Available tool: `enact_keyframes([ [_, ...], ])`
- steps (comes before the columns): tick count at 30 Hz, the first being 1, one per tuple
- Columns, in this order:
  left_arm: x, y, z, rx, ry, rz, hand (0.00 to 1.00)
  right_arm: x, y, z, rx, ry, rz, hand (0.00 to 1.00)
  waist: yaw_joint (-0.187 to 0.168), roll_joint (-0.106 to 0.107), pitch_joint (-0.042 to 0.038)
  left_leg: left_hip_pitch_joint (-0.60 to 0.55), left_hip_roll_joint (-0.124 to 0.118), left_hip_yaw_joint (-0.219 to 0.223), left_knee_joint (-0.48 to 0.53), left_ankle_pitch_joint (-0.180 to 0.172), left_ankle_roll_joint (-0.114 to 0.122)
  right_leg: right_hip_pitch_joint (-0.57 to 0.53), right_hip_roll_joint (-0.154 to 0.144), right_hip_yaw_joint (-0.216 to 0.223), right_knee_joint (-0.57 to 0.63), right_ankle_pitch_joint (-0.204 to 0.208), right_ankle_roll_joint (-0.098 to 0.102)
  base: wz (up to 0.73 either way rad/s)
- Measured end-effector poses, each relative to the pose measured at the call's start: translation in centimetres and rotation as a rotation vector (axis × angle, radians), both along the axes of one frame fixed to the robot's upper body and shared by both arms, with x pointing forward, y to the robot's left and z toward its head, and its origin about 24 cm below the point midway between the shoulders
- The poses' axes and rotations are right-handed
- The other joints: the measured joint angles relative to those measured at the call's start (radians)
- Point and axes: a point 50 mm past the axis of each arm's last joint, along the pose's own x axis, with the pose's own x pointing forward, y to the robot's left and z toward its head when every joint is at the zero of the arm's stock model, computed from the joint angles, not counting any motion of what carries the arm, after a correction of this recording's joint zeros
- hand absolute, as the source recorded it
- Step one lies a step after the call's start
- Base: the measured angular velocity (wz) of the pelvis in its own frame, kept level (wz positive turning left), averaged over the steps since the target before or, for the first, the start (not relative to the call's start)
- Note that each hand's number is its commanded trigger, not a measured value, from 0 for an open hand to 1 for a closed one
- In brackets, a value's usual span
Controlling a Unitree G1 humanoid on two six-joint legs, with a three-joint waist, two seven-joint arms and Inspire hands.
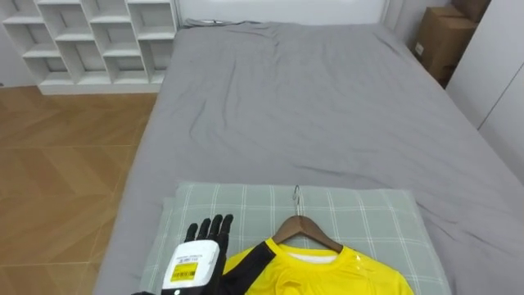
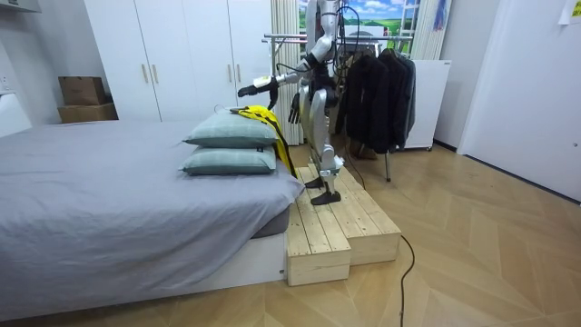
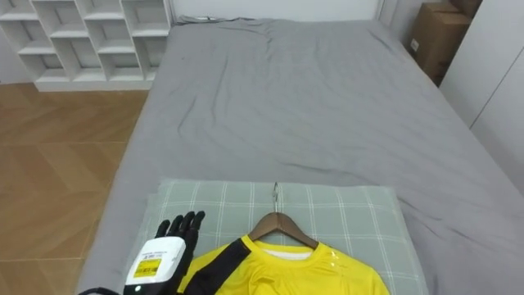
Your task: Hang clothes
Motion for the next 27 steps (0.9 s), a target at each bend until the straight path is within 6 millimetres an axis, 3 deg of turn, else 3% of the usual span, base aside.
enact_keyframes([
  [8,-0.8,0.4,-1.3,0.022,0.072,0.017,0.0,0.0,-0.1,0.0,-0.007,-0.001,-0.01,0.0,0.0,0.009,0.0014,0.0,0.0,0.0,-0.001,0.0,0.0,0.0,0.0,0.002,0.0,0.0,0.0,0.0],
  [27,-0.6,0.0,-1.4,0.019,0.092,0.013,0.0,-0.6,-0.2,-0.1,-0.008,0.007,-0.054,0.0,-0.002,0.01,0.0019,0.001,0.0,0.0,-0.004,0.0,0.0,0.0,0.0,0.0,0.0,0.0,0.0,0.0],
])
